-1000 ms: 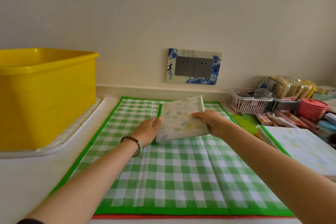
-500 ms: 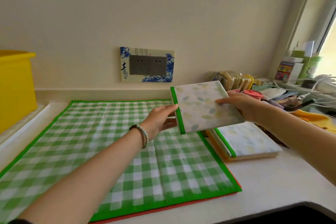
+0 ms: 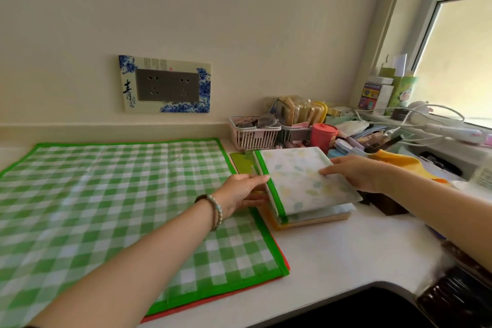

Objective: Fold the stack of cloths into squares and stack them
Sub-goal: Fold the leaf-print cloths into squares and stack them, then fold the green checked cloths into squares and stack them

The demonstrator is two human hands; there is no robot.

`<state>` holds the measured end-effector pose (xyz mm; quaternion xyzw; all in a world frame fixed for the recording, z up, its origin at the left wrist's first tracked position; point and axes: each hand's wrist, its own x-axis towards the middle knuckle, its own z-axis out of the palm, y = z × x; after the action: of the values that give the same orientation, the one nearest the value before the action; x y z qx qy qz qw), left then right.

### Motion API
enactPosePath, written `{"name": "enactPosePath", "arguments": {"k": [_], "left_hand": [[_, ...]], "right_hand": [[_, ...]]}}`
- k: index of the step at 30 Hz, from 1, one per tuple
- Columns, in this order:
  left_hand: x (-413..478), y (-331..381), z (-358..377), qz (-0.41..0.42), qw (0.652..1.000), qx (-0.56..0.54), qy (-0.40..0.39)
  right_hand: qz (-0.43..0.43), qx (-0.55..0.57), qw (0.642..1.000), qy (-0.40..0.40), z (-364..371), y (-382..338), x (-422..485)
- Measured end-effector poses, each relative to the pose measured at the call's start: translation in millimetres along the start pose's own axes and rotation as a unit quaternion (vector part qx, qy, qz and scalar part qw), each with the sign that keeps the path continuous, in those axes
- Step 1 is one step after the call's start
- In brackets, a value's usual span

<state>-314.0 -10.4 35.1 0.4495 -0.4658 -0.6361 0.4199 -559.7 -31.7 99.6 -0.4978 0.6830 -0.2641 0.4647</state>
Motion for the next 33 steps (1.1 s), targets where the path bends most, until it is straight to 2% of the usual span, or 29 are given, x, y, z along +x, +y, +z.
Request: {"name": "enactPosePath", "arguments": {"k": [4, 12, 24, 27, 31, 33], "left_hand": [[1, -8, 0, -0.011, 1.0, 0.018, 0.01], [7, -13, 3, -0.005, 0.998, 0.062, 0.023], [2, -12, 2, -0.002, 0.997, 0.067, 0.044], [-6, -9, -6, 0.013, 0.995, 0.089, 0.042], [-18, -3, -30, 0.056, 0.988, 0.13, 0.065], [-24, 1, -47, 0.079, 0.978, 0.176, 0.079]], "right_hand": [[-0.005, -0.021, 1.0, 0.0, -1, 9, 11], [-0.021, -0.076, 0.995, 0.054, -1, 21, 24], [-0.055, -0.186, 0.978, 0.078, 6, 22, 15], [-0.08, -0.258, 0.958, 0.095, 10, 16, 5], [-0.193, -0.339, 0.91, 0.138, 21, -3, -12], [-0.238, -0.347, 0.897, 0.134, 36, -15, -21]]}}
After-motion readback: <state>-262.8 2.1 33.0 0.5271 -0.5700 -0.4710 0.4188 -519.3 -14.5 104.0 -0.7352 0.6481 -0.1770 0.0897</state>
